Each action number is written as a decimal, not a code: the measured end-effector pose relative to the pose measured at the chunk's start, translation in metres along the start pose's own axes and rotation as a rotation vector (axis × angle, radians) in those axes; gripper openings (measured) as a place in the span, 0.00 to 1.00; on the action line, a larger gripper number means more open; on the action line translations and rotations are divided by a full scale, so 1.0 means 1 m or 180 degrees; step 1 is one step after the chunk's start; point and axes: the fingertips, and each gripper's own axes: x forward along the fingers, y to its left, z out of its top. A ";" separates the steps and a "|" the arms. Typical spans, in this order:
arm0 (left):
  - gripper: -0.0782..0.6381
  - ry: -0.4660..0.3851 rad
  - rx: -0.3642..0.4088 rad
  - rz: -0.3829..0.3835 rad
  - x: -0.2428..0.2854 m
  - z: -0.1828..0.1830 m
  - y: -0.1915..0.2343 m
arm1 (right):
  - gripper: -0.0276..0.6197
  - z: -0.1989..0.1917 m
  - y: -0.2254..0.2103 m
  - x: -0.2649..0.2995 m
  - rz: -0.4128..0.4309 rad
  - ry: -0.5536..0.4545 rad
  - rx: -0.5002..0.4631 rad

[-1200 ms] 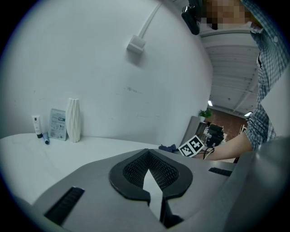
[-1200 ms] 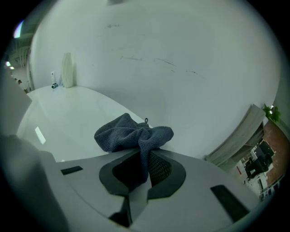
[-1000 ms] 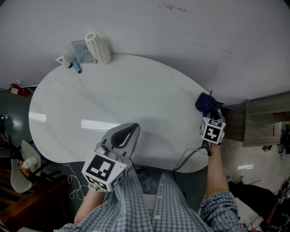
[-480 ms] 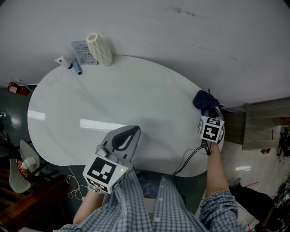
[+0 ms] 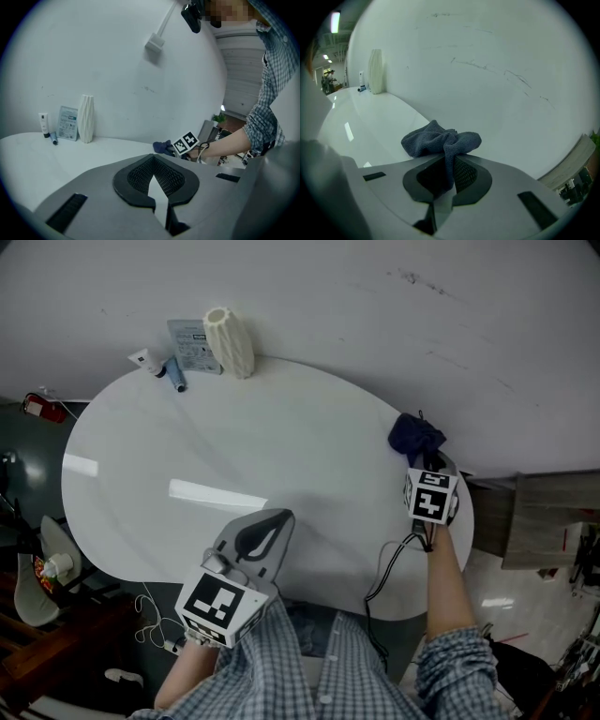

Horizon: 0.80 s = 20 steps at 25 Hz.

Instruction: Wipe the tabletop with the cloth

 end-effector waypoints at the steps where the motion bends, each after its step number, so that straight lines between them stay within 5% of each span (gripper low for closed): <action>1: 0.12 -0.0002 -0.0026 0.0031 -0.001 0.000 0.003 | 0.08 0.006 0.005 0.003 0.0030 -0.0020 -0.0019; 20: 0.12 -0.0068 -0.0040 0.0226 -0.029 0.000 0.012 | 0.08 0.059 0.148 -0.012 0.1013 -0.0414 -0.0571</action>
